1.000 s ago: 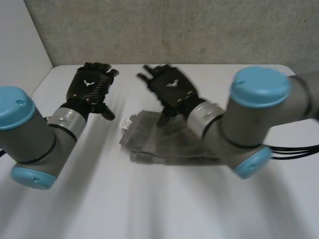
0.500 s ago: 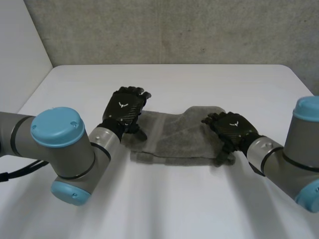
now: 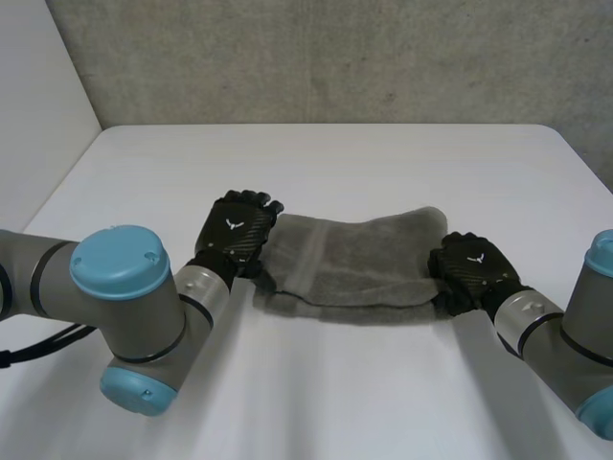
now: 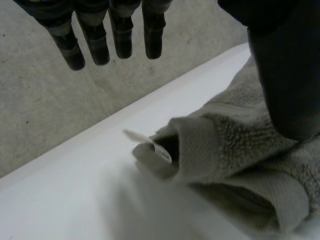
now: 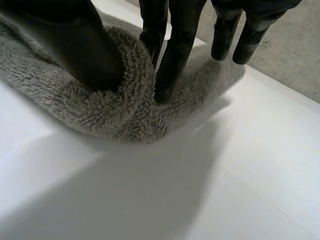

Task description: Fold the towel.

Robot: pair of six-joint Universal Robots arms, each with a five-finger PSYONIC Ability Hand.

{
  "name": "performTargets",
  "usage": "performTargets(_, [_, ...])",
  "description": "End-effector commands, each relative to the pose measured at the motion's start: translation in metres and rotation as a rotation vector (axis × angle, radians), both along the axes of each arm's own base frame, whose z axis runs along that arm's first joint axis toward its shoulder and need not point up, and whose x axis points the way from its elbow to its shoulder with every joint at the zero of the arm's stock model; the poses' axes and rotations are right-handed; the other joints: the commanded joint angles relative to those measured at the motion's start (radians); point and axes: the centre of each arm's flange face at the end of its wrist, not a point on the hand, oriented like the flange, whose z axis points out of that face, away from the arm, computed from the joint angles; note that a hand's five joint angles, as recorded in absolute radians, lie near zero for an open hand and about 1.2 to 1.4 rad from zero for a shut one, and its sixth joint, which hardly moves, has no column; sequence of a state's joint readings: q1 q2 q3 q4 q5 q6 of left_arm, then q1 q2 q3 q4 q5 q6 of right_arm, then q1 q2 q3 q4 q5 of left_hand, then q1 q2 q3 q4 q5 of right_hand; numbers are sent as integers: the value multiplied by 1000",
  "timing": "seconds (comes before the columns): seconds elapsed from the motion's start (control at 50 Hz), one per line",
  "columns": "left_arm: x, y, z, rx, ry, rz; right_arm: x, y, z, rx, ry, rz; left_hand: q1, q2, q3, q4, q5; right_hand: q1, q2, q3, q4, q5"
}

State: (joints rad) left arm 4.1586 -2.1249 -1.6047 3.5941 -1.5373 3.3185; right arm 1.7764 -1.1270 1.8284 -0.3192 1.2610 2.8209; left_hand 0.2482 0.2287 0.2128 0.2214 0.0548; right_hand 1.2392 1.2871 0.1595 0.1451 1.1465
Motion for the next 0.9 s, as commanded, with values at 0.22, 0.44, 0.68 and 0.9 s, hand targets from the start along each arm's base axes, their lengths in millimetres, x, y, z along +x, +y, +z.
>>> performTargets(0.22, [8,10,17,-7,5,6,-63,-25,16,-64,38,-95,-49,-30,-38,-47,-30,157,109,15,29,75])
performTargets(0.44, [12,18,39,-34,22,4,-72,-33,81,-294,88,-47,-55,-36,-38,-47,-36,157,109,15,29,75])
performTargets(0.68, [4,28,57,-77,55,-29,48,46,90,-359,17,399,-58,-39,-38,-47,-39,157,109,15,29,75])
performTargets(0.9, [5,32,52,-65,42,-3,84,87,28,-228,97,577,-64,-45,-38,-47,-45,27,-21,15,29,-55])
